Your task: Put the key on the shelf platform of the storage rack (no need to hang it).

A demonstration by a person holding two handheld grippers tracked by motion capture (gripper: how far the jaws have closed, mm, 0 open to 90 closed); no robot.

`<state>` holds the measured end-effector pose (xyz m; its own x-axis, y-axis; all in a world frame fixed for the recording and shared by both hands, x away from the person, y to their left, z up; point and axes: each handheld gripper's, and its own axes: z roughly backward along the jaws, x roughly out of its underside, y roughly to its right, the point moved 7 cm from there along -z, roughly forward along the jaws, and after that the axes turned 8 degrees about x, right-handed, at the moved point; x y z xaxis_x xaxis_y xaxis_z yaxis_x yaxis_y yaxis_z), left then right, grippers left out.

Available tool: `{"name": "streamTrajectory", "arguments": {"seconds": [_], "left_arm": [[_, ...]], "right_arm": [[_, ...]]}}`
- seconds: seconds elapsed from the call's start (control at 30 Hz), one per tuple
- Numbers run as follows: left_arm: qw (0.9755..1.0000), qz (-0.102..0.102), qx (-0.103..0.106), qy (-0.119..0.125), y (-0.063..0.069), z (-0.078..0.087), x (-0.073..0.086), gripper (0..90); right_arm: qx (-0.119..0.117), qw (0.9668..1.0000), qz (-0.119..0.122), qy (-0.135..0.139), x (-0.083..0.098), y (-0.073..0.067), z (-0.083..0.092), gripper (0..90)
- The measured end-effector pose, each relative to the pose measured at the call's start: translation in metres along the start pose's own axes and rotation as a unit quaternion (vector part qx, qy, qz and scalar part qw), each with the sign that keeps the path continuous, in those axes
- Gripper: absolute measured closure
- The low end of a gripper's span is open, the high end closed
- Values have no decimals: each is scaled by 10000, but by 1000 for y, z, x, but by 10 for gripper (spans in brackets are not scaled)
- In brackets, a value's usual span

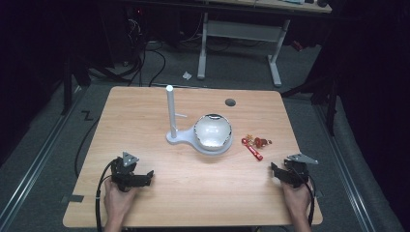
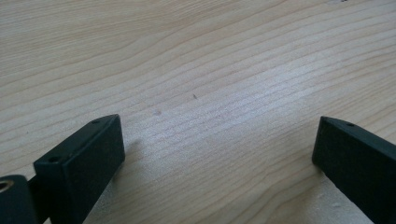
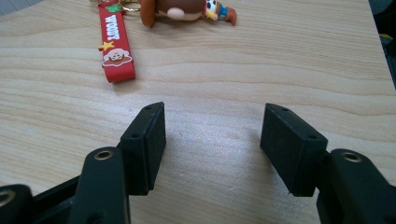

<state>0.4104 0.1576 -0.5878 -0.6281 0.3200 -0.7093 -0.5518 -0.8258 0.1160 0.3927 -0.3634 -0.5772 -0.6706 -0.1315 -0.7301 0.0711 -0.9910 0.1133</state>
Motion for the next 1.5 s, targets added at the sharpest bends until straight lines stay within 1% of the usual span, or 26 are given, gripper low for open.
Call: {"name": "streamTrajectory", "arguments": {"seconds": [0.17, 0.33, 0.67, 0.97, 1.27, 1.43, 1.5], "left_arm": [[10000, 6, 0, 10, 0, 0, 0, 34], [10000, 31, -33, 38, -1, 1, 0, 59], [10000, 26, -38, 33, -1, 1, 0, 61], [10000, 26, -40, 33, -1, 1, 0, 61], [10000, 28, -45, 36, -1, 1, 0, 63], [10000, 37, -46, 47, -1, 1, 0, 63], [10000, 35, -46, 45, -1, 1, 0, 64]], "right_arm": [[0, 10000, 2, -8, 0, 0, 0, 404], [-14, 10000, 13, -9, 0, 0, 0, 400], [-14, 10000, 12, -9, 0, 0, 0, 404], [3, 10000, -9, 5, -1, 0, 0, 446], [5, 10000, 58, 0, -1, 0, 1, 472], [-20, 9999, 93, 62, -6, -3, 5, 477], [-5, 9997, 155, 187, -11, -4, 7, 501]]}}
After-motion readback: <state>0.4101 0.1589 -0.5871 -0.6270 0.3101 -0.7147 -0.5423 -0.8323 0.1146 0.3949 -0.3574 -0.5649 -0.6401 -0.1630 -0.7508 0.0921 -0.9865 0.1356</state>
